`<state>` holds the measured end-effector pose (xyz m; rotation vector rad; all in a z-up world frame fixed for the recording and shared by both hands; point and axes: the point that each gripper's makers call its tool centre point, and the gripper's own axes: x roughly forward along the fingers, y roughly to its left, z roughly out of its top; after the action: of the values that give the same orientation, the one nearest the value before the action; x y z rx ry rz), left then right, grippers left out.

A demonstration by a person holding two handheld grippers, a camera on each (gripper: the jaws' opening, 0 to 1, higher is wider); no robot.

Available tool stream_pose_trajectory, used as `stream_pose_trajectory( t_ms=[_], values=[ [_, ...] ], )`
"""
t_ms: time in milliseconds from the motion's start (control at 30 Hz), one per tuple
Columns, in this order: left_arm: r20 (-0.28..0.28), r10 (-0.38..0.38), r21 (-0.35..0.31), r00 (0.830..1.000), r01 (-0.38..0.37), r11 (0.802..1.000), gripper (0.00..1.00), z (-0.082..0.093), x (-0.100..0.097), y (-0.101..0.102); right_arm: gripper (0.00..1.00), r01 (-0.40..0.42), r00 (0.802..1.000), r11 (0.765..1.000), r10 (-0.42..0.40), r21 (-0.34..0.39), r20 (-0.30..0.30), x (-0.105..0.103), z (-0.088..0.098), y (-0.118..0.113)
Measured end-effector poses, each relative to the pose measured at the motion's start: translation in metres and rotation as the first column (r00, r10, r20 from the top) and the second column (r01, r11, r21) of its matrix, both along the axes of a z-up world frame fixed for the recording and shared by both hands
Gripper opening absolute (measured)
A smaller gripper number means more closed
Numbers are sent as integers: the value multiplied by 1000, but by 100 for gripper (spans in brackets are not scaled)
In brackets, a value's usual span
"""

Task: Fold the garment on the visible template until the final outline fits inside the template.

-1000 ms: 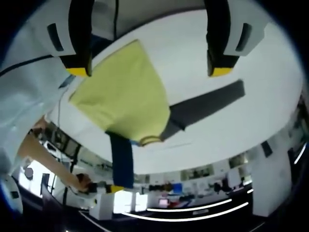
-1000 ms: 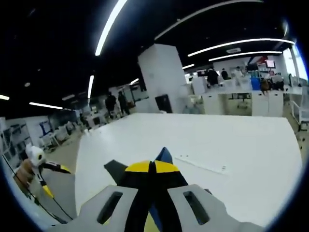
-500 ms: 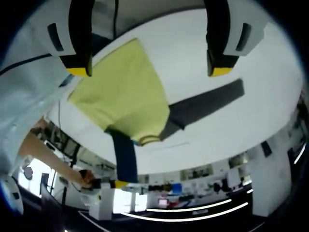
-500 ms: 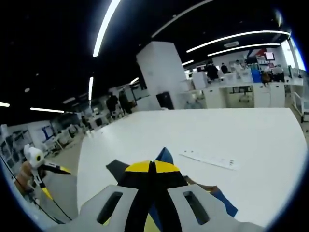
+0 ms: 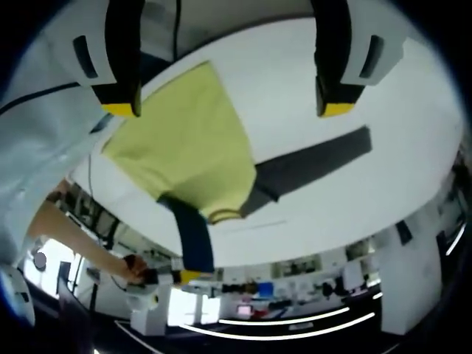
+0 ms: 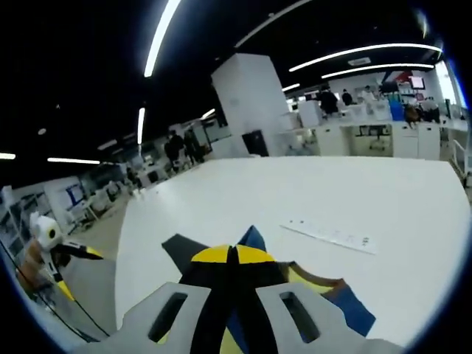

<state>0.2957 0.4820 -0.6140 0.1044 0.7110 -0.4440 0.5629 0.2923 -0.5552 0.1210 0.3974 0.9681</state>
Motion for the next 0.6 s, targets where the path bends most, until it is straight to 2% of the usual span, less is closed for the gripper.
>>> stream_pose_trajectory(
  t_ms=[133,600],
  values=[
    [3,0,-2,1000,0,1000,94,1,0,0,1,4,1000,1000,-4,0,-16,-2,-9,7],
    [7,10,-3,1000,-10,1000,94,1,0,2,1,-17,1000,1000,16,-25,-22,-6,-21,31]
  ],
)
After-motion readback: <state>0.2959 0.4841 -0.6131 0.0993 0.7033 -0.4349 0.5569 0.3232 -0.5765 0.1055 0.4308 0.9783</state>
